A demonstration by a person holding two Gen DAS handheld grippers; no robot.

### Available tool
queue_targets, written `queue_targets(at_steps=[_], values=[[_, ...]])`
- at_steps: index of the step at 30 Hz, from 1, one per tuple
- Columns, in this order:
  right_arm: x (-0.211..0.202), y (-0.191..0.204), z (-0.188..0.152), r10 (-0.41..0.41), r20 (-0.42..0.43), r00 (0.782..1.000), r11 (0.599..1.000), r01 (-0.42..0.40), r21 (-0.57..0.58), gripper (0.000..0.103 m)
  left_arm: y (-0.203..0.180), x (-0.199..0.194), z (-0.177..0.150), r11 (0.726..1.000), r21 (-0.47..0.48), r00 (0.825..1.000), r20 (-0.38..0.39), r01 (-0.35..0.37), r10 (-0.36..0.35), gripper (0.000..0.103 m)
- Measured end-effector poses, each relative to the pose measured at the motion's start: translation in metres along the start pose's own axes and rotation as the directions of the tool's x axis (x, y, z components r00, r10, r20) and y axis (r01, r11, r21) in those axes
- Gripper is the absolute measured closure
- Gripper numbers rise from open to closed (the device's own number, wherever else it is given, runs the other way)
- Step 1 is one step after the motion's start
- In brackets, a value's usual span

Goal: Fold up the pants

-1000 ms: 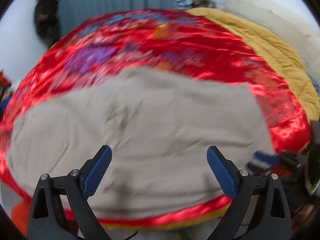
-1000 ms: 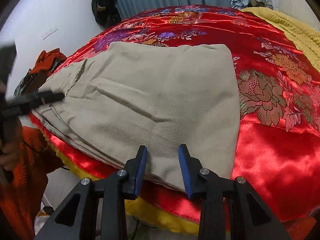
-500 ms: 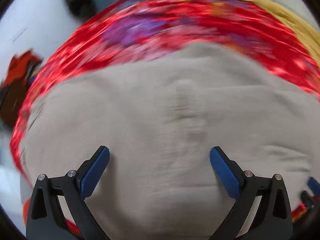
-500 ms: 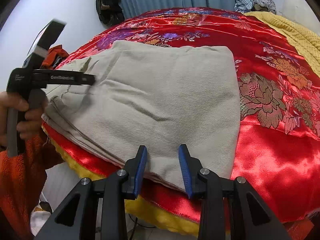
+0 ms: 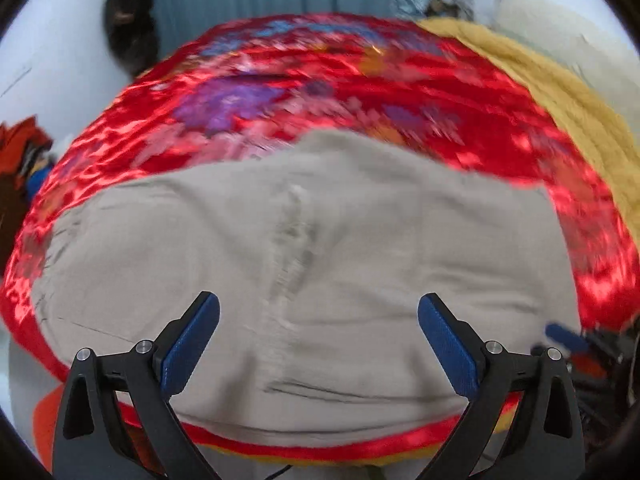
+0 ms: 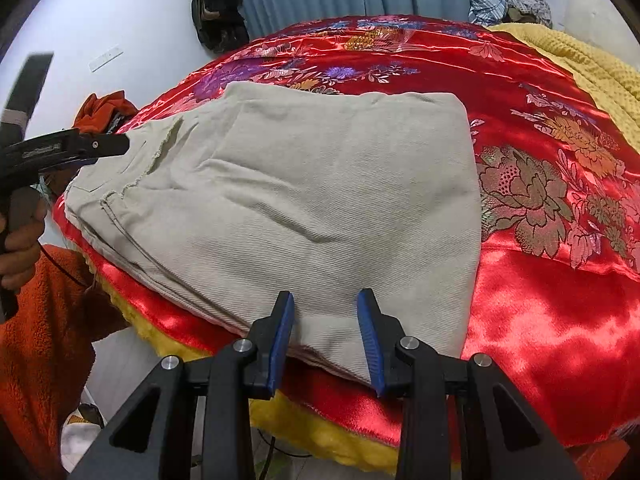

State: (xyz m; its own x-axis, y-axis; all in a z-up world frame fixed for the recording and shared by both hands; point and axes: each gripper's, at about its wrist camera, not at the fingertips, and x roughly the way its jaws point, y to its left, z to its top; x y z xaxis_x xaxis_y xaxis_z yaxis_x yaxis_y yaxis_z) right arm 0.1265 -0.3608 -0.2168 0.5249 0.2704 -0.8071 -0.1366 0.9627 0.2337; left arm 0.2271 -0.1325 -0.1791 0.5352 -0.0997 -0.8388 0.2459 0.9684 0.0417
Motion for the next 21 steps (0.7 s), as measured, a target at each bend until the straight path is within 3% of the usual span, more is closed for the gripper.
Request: queue_targets(at_steps=[4, 6, 9, 12, 14, 16, 17, 21], values=[[-0.008, -0.005, 0.004, 0.034, 0.000, 0.999, 0.999, -0.034, 0.035, 0.069, 0.010, 0.038, -0.028, 0.999, -0.031, 0.993, -0.117, -0.018, 0.014, 0.003], [-0.030, -0.019, 0.012, 0.092, 0.051, 0.994, 0.986, -0.098, 0.137, 0.069, 0.016, 0.035, -0.036, 0.999, -0.041, 0.999, -0.052, 0.013, -0.015, 0.003], [-0.051, -0.039, 0.039, 0.123, 0.145, 0.982, 0.959, -0.155, 0.239, 0.069, 0.014, 0.035, -0.033, 0.999, -0.046, 0.999, -0.049, 0.007, -0.010, 0.002], [-0.035, -0.052, 0.086, 0.171, 0.108, 0.979, 0.944, -0.194, 0.265, 0.069, 0.013, 0.036, -0.033, 0.999, -0.040, 0.999, -0.034, 0.006, -0.007, 0.001], [-0.010, -0.062, 0.103, 0.153, 0.050, 0.987, 0.944, -0.161, 0.288, 0.068, 0.015, 0.038, -0.036, 0.999, -0.031, 1.000, -0.026, 0.014, -0.015, 0.001], [0.034, -0.077, 0.103, 0.121, -0.091, 0.988, 0.938, -0.085, 0.335, 0.061, 0.017, 0.038, -0.039, 0.999, -0.024, 0.999, -0.025, 0.028, -0.028, 0.001], [0.049, -0.081, 0.100, 0.127, -0.133, 0.983, 0.935, -0.074, 0.348, 0.066, 0.018, 0.036, -0.044, 0.999, -0.019, 0.999, -0.024, 0.030, -0.030, 0.001], [0.015, -0.056, 0.099, 0.047, -0.050, 0.998, 0.964, -0.032, 0.262, 0.067, 0.018, 0.032, -0.049, 0.999, -0.006, 0.999, 0.002, 0.040, -0.040, 0.001]])
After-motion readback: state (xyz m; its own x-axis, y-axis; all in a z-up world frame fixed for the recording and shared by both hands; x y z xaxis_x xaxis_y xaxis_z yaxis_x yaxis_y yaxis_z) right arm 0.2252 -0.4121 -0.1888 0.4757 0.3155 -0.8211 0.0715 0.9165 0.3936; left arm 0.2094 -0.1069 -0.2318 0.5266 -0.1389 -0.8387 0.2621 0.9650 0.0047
